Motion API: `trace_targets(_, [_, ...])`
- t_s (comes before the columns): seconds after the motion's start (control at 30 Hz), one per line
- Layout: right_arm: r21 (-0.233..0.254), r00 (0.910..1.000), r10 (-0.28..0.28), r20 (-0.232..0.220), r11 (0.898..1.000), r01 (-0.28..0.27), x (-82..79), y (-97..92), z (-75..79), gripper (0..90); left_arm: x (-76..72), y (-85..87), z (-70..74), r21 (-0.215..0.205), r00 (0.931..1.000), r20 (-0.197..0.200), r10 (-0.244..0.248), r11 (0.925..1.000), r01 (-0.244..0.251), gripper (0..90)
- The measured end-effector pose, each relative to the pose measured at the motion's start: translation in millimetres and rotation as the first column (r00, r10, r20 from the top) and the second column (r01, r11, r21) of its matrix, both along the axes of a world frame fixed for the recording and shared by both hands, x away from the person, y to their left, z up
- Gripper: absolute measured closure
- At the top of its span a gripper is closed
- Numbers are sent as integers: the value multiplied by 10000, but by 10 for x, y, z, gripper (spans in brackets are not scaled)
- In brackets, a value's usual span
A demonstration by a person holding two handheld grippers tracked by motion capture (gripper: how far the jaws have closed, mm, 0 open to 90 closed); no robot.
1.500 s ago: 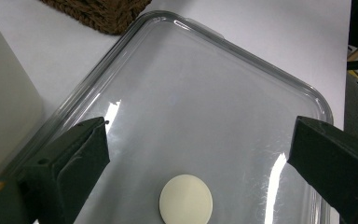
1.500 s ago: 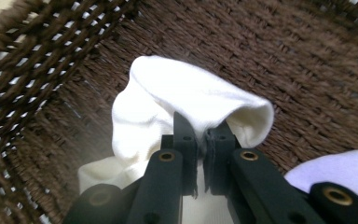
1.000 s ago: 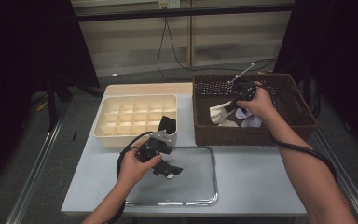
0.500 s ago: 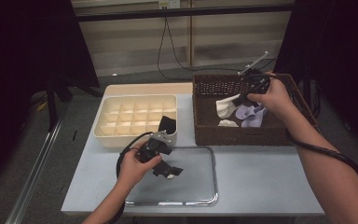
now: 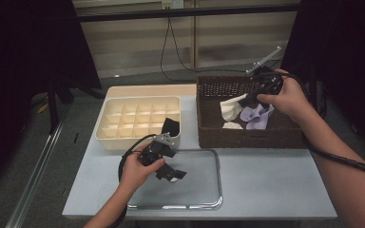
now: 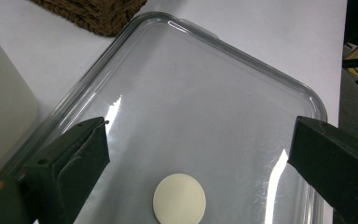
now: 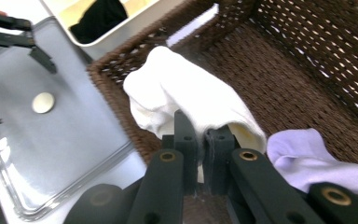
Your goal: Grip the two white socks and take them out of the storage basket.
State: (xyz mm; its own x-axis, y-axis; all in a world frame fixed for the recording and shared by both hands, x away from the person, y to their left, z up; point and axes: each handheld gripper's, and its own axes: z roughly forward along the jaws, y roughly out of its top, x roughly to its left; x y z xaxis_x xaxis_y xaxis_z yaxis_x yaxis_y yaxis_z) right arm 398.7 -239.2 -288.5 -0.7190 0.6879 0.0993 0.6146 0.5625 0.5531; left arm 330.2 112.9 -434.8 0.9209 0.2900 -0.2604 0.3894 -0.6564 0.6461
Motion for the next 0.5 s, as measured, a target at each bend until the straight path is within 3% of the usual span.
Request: trace_targets(0.5, [194, 9975, 700, 96, 9973, -702, -306, 48, 136, 857, -3, 0, 7, -34, 10000, 45, 25, 10000, -25, 46])
